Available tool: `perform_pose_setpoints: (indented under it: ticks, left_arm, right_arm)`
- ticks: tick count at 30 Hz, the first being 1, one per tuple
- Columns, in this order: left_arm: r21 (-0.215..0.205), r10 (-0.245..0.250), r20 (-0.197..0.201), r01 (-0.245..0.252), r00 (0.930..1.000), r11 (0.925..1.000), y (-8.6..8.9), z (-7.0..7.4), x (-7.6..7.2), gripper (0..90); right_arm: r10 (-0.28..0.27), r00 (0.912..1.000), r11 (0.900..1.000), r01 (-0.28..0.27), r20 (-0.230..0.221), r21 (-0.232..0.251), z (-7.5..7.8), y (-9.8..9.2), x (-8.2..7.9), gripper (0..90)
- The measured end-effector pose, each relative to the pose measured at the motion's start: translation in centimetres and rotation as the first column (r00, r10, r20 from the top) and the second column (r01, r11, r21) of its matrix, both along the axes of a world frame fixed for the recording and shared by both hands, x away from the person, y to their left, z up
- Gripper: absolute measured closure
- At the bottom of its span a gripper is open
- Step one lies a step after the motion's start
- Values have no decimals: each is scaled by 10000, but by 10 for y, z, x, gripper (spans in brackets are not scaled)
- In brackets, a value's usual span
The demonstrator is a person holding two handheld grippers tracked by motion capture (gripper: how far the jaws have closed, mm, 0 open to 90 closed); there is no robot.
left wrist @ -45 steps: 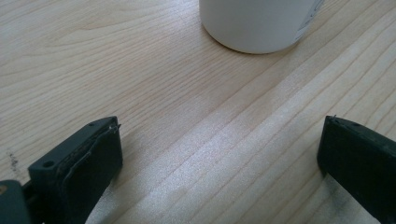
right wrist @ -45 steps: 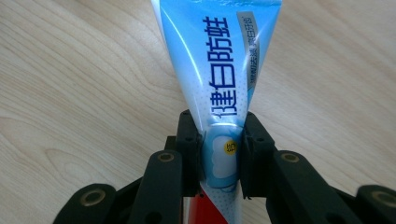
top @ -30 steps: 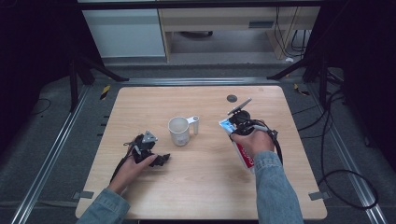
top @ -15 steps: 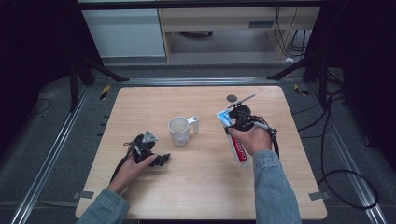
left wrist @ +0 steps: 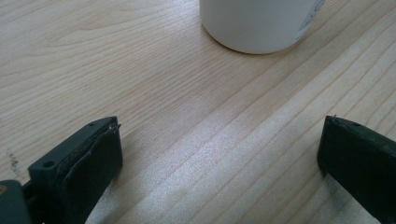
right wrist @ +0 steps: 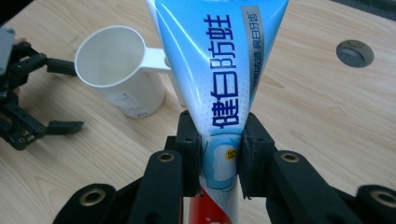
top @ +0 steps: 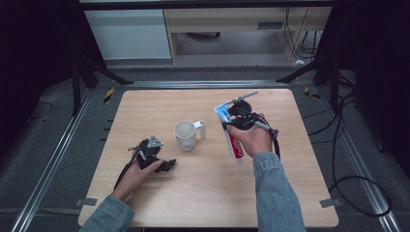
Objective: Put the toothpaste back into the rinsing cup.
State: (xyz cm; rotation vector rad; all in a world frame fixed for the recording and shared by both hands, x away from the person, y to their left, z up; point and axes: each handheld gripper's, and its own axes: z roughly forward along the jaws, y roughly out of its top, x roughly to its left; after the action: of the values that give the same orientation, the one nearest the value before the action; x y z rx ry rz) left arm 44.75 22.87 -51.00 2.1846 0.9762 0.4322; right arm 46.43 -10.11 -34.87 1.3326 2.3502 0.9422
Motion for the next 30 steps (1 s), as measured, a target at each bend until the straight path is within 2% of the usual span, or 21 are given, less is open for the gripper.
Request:
perform_pose_setpoints:
  ticks: [8,21,30]
  left_arm:
    - [8,2,-7,-2,10000,10000,0,0,0,0]
    - [7,11,-3,-11,10000,10000,0,0,0,0]
    - [-34,47,9,-47,10000,10000,-1,0,0,0]
  right_arm:
    - [18,9993,9992,-33,370,397,7,9,1,729]
    - [-91,9951,9989,46,988,457,20,33,1,728]
    - [-76,9875,9970,-46,1572,775,30,55,2,728]
